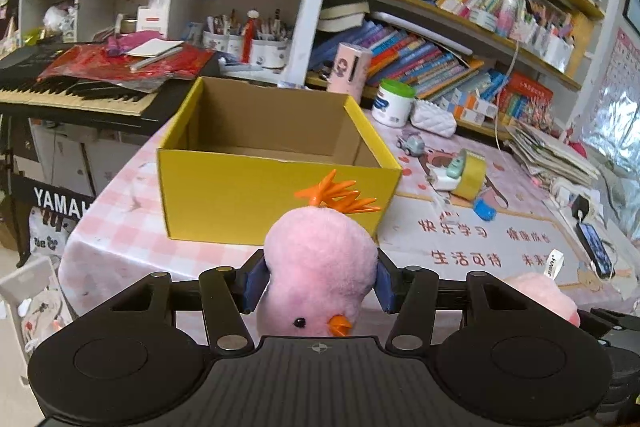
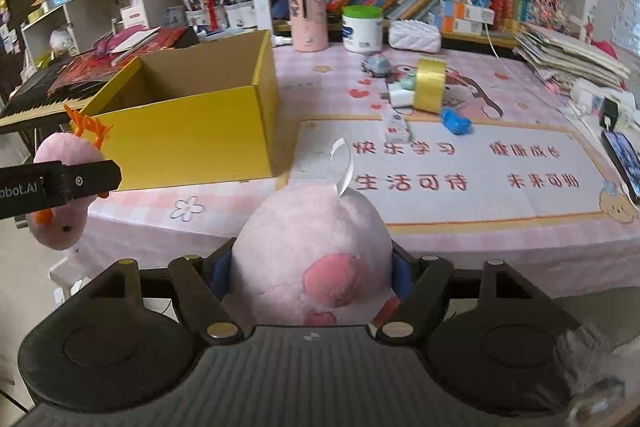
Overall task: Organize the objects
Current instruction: 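Carry both pink pigs into the yellow box with both tools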
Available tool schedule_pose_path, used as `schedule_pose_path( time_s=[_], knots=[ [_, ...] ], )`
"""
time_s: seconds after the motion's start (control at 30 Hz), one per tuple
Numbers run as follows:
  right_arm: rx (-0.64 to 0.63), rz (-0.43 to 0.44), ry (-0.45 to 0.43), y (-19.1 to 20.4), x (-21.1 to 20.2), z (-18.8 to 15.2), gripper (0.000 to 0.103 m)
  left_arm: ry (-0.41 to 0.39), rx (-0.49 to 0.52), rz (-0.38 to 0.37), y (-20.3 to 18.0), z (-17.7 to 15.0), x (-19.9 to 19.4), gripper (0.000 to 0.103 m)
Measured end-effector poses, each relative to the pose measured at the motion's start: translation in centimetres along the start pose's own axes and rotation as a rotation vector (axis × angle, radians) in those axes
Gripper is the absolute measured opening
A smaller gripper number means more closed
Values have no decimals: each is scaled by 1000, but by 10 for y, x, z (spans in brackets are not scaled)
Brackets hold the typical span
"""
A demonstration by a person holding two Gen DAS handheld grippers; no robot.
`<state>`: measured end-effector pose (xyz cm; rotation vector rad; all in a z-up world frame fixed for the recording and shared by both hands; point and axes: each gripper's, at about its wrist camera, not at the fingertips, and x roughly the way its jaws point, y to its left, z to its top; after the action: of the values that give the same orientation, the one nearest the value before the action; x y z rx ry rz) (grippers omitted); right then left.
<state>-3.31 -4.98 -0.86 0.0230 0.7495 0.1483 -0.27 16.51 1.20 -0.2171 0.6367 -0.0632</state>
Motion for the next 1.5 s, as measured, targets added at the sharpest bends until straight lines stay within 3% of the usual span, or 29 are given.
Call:
schedule_pose_path(
  time_s=[0.27, 0.47, 0.7, 1.03, 1.23, 1.5],
  knots=[
    [-90, 48, -8, 30, -3, 6, 72, -47, -57, 14, 26, 0, -16, 52],
    [-171, 106, -48, 55, -5, 17, 72, -119, -117, 89, 49, 2, -39, 52],
    [-233, 136, -110, 75, -2, 30, 72, -146, -156, 146, 65, 12, -44, 52],
    [-268, 206, -276, 76, 17, 82, 71, -222, -82, 133, 43, 67, -3, 46],
    [-280, 245, -310, 74, 53, 132, 70, -279, -23, 139, 19, 111, 35, 46],
    [-294, 229, -294, 71, 115, 165, 70, -176, -26, 258, 32, 115, 94, 46]
  ],
)
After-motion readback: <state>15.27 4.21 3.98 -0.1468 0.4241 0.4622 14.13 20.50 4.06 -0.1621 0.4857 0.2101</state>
